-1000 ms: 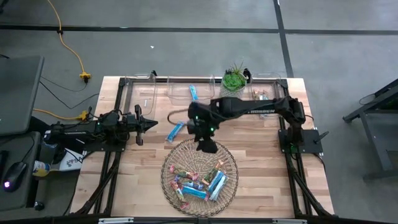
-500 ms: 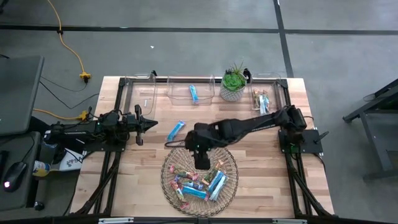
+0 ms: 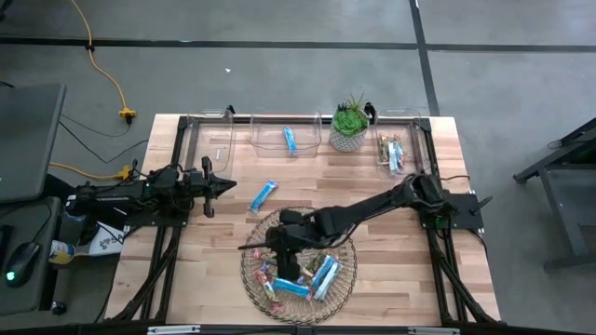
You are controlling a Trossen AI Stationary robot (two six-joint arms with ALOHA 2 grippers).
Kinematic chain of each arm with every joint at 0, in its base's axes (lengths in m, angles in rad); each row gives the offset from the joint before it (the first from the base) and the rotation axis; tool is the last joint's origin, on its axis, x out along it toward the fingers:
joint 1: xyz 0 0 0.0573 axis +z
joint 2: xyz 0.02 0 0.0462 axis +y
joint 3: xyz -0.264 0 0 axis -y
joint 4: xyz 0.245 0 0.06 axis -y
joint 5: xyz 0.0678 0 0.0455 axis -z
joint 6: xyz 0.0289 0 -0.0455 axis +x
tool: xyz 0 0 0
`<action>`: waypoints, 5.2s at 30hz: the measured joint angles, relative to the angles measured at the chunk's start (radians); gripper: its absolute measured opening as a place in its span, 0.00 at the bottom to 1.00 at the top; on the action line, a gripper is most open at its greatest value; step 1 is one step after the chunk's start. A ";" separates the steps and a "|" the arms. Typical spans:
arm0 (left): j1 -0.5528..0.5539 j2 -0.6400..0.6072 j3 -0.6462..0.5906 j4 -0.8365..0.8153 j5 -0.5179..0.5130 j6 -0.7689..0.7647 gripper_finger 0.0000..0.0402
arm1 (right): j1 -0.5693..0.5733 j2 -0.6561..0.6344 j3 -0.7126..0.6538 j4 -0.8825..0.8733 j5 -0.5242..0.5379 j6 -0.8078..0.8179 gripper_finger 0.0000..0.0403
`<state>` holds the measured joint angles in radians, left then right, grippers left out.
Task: Pick and place Granola Bars by type
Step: Put the red granola bar into the middle transparent bin
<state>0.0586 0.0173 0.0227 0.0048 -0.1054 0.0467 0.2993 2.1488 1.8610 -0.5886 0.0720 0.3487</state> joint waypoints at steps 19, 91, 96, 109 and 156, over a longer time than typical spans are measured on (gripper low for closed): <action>0.000 0.000 0.000 0.000 0.000 0.000 0.01 | 0.018 0.136 0.000 0.073 0.069 0.071 0.51; 0.000 0.000 0.000 0.000 0.000 0.000 0.01 | -0.091 -0.018 0.000 0.161 -0.006 0.044 0.09; 0.000 0.000 0.000 0.000 0.000 0.000 0.01 | -0.136 -0.102 0.000 0.203 -0.035 0.047 0.08; 0.000 0.000 0.000 -0.001 0.010 0.000 0.01 | -0.351 -0.208 0.001 0.326 0.092 0.112 0.08; 0.000 0.000 0.000 -0.002 0.010 0.000 0.01 | -0.708 0.040 0.001 0.099 0.266 0.508 0.07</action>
<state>0.0584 0.0170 0.0229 0.0029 -0.0954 0.0471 -0.4083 2.1887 1.8618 -0.4898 0.3381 0.8566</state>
